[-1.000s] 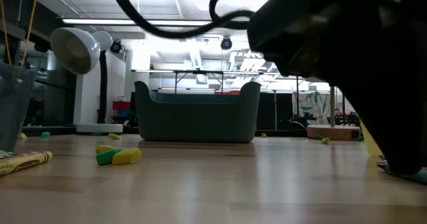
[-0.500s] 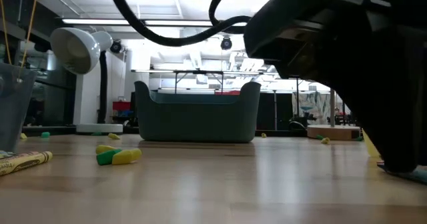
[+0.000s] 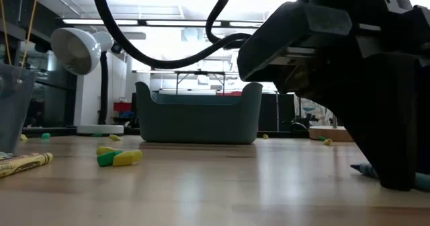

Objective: Sort crayons
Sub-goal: Put the blue crayon into the yellow bin

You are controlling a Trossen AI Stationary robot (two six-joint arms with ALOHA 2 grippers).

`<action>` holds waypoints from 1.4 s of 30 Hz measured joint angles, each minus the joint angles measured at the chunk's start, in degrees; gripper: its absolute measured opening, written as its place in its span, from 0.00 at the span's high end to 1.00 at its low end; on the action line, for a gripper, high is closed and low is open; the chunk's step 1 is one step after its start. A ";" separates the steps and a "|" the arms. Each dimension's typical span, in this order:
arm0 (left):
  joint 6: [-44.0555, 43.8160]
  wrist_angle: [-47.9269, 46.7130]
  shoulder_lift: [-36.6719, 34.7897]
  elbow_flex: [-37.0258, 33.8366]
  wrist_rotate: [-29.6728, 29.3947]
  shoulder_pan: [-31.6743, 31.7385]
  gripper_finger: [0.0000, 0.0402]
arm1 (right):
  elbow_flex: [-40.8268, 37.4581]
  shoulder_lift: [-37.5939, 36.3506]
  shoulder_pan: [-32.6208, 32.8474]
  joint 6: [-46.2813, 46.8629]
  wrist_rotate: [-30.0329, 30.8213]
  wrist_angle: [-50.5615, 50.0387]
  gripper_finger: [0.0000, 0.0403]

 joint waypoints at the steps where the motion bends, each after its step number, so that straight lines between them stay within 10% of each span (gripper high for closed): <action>1: 0.01 0.02 0.00 0.00 0.00 0.00 0.43 | -0.02 0.02 0.00 -0.67 -0.08 0.07 0.69; 11: 0.45 0.84 -2.39 -0.02 1.72 0.00 0.43 | 2.67 0.35 0.31 -13.30 4.21 -0.72 0.97; 23: 3.40 6.57 -9.27 -0.02 -9.70 0.02 0.43 | 13.89 -16.78 -2.27 -40.85 34.19 -7.27 0.99; 32: 19.90 30.80 -5.35 -4.37 -12.03 1.01 0.43 | 13.97 -31.52 -1.35 -52.92 49.11 -7.70 1.00; 42: 23.43 60.83 1.89 -14.83 -0.48 8.20 0.43 | 10.20 -35.16 0.59 -60.72 49.76 -1.95 1.00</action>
